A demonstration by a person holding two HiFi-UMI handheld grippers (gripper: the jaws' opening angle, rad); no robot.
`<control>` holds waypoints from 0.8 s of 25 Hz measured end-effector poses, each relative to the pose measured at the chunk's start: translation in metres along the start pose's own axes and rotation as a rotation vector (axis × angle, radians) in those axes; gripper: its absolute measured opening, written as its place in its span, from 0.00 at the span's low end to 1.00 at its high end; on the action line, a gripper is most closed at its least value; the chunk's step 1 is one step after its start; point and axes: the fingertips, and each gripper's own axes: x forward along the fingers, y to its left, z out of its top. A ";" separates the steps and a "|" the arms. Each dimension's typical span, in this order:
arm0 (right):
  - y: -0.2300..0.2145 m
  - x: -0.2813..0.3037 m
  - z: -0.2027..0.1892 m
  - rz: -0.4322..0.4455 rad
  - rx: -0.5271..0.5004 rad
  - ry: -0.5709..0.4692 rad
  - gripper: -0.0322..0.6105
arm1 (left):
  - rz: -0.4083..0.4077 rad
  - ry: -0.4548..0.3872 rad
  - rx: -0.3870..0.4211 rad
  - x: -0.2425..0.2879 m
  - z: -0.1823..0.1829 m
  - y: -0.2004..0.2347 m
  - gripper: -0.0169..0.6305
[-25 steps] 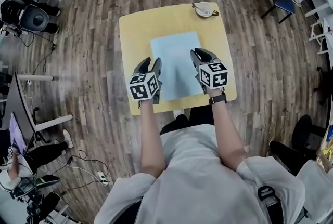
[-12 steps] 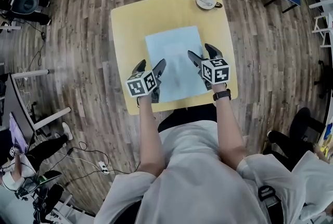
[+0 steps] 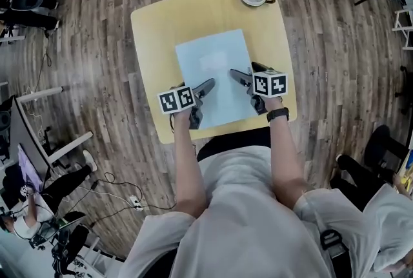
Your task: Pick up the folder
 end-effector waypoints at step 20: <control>-0.004 0.004 -0.006 -0.018 0.081 0.021 0.66 | 0.076 0.027 0.009 0.006 -0.003 0.009 0.79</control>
